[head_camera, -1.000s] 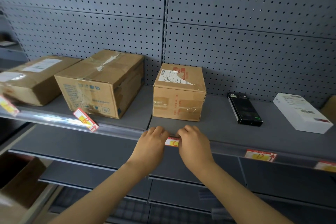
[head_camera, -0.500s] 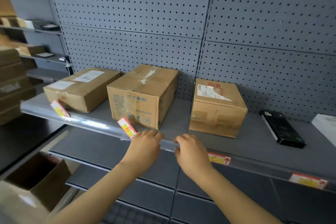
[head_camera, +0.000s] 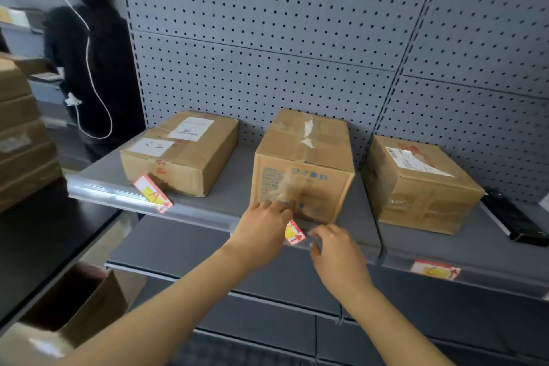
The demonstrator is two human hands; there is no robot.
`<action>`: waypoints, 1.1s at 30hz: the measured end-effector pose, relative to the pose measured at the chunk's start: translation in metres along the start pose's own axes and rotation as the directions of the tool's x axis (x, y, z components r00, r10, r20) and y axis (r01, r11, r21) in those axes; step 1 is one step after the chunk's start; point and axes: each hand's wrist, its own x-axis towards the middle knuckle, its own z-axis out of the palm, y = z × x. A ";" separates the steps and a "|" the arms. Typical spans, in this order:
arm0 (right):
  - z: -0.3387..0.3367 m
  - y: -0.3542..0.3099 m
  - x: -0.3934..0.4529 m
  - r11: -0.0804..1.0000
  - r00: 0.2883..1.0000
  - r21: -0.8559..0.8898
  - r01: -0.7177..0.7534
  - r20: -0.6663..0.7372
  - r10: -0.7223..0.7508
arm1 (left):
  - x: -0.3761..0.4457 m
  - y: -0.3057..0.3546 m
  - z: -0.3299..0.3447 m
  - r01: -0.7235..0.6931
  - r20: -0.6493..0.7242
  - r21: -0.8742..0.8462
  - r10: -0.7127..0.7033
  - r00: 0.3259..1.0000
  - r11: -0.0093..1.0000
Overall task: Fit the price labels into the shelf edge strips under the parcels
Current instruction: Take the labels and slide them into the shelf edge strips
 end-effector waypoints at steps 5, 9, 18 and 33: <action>0.003 -0.004 0.008 0.999 1.000 -0.030 -0.017 0.014 0.017 | 0.009 -0.003 0.004 0.011 -0.014 -0.026 -0.011 1.000 1.000; 0.008 -0.006 0.016 1.000 0.999 -0.018 0.004 0.039 -0.003 | 0.014 -0.004 0.010 0.025 0.017 -0.031 -0.024 1.000 0.999; 0.028 -0.012 0.021 1.000 1.000 0.007 -0.013 0.001 0.013 | 0.011 -0.023 0.019 0.018 -0.049 -0.129 -0.025 0.998 0.991; 0.025 -0.012 0.016 0.992 0.996 -0.095 0.089 -0.012 -0.090 | -0.008 -0.032 0.021 0.016 0.050 -0.258 -0.003 0.999 0.966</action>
